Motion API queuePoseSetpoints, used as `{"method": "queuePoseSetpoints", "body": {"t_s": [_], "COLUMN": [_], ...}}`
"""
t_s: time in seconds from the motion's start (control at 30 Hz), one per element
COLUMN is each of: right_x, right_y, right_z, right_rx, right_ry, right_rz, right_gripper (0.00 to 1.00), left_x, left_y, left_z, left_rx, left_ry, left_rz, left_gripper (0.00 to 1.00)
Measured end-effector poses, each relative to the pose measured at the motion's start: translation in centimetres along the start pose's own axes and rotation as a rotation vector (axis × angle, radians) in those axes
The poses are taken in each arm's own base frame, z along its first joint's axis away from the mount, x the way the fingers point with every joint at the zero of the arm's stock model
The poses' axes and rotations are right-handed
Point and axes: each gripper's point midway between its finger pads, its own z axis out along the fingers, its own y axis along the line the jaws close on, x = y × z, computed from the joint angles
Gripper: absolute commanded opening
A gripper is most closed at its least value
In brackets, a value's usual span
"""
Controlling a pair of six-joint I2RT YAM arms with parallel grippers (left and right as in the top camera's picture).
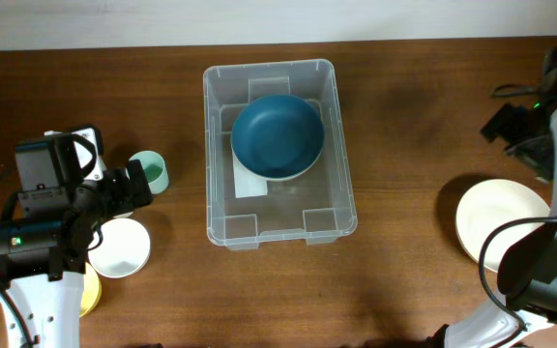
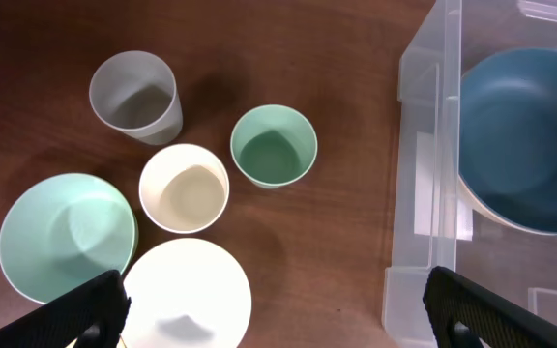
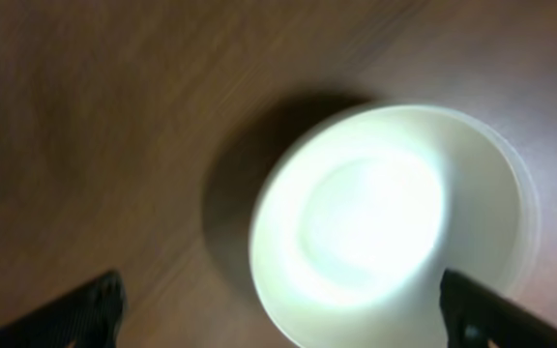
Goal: Pack container
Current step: 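Reach the right gripper to the second cream plate and grasp it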
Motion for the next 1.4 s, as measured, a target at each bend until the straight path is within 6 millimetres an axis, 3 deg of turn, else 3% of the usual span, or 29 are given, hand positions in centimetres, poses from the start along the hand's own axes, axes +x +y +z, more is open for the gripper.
{"method": "queuePoseSetpoints", "body": {"t_s": [0.07,0.23,0.43,0.5,0.7,0.93,1.0,1.3,1.4], "right_x": [1.4,3.4,5.5,6.2,6.4,6.4,6.3,5.7,5.0], "right_y": [0.2,0.7,0.2,-0.1,-0.2,-0.1,0.0,-0.1,1.3], "right_z": [3.1,8.0,12.0,12.7,12.9,12.9,12.9,12.4,11.0], "right_rx": [0.006,-0.002,-0.003,0.002,0.002,0.002,-0.004,0.018,0.0], "right_ry": [0.03,0.034,0.031,0.04,0.042,0.041,0.036,0.004,-0.011], "right_rz": [-0.011,-0.007,-0.001,-0.002,0.001,0.012,0.013,-0.016,-0.082], "right_gripper": [0.99,0.99,0.99,0.94,0.5,0.19,0.04,0.04,0.04], "left_x": [0.0,0.0,0.0,0.0,0.0,0.0,0.0,0.0,0.0], "left_y": [0.0,0.0,0.0,0.0,0.0,0.0,0.0,0.0,0.0], "left_z": [0.0,0.0,0.0,0.0,0.0,0.0,0.0,0.0,0.0], "left_rx": [0.0,0.0,0.0,0.0,0.0,0.0,0.0,0.0,0.0], "left_ry": [0.0,0.0,0.001,0.001,0.001,0.001,0.001,0.0,0.001], "left_rz": [0.0,0.0,0.0,0.0,0.0,0.0,0.0,0.0,0.0], "left_gripper": [0.99,0.99,0.99,0.99,0.99,0.99,0.99,0.99,0.99]}}
